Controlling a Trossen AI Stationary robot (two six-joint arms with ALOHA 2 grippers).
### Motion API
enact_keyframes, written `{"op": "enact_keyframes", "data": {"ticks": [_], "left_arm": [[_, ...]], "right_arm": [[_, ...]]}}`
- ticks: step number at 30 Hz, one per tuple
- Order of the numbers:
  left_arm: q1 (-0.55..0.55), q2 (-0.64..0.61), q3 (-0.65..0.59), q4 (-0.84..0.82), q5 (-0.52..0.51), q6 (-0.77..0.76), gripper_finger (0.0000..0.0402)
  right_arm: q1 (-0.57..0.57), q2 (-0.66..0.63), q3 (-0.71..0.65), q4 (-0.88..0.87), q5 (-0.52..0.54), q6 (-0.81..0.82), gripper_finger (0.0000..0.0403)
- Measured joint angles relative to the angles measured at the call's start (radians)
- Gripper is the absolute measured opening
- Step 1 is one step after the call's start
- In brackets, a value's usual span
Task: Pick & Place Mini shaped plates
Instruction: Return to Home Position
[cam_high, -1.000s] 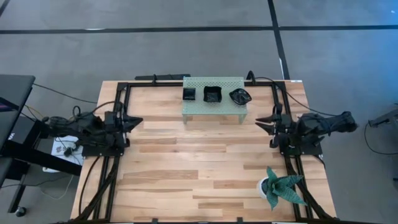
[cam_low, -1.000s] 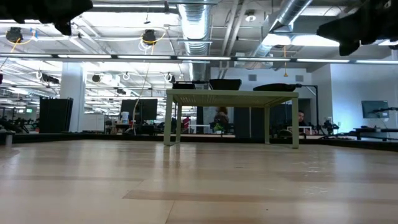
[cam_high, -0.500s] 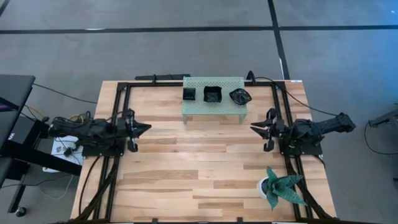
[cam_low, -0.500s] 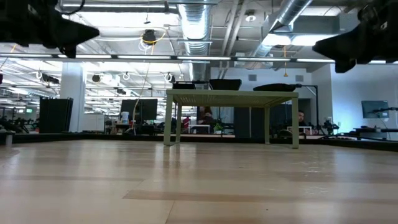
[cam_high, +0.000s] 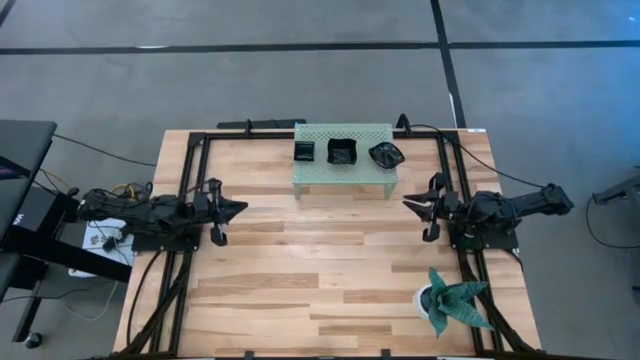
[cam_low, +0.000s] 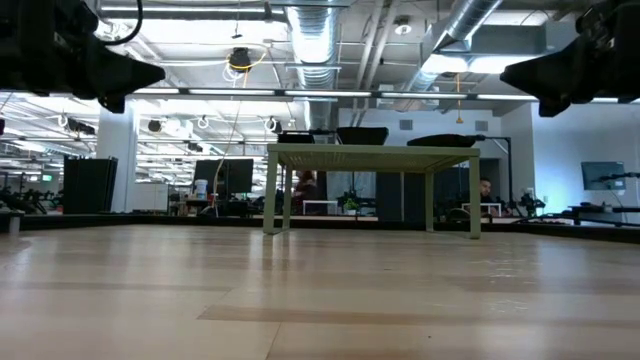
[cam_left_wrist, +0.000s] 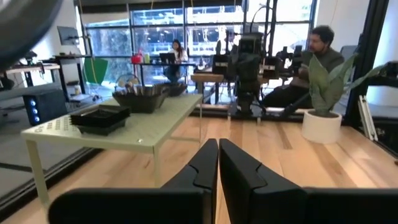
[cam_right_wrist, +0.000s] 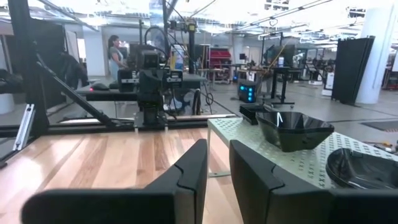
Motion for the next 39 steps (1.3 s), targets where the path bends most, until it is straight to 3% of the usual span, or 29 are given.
{"op": "enact_keyframes", "data": {"ticks": [39], "left_arm": [[0.0, 0.004, 0.0, 0.015, 0.0, -0.056, 0.0017]], "right_arm": [[0.002, 0.0, -0.002, 0.0, 0.0, 0.001, 0.0063]]}}
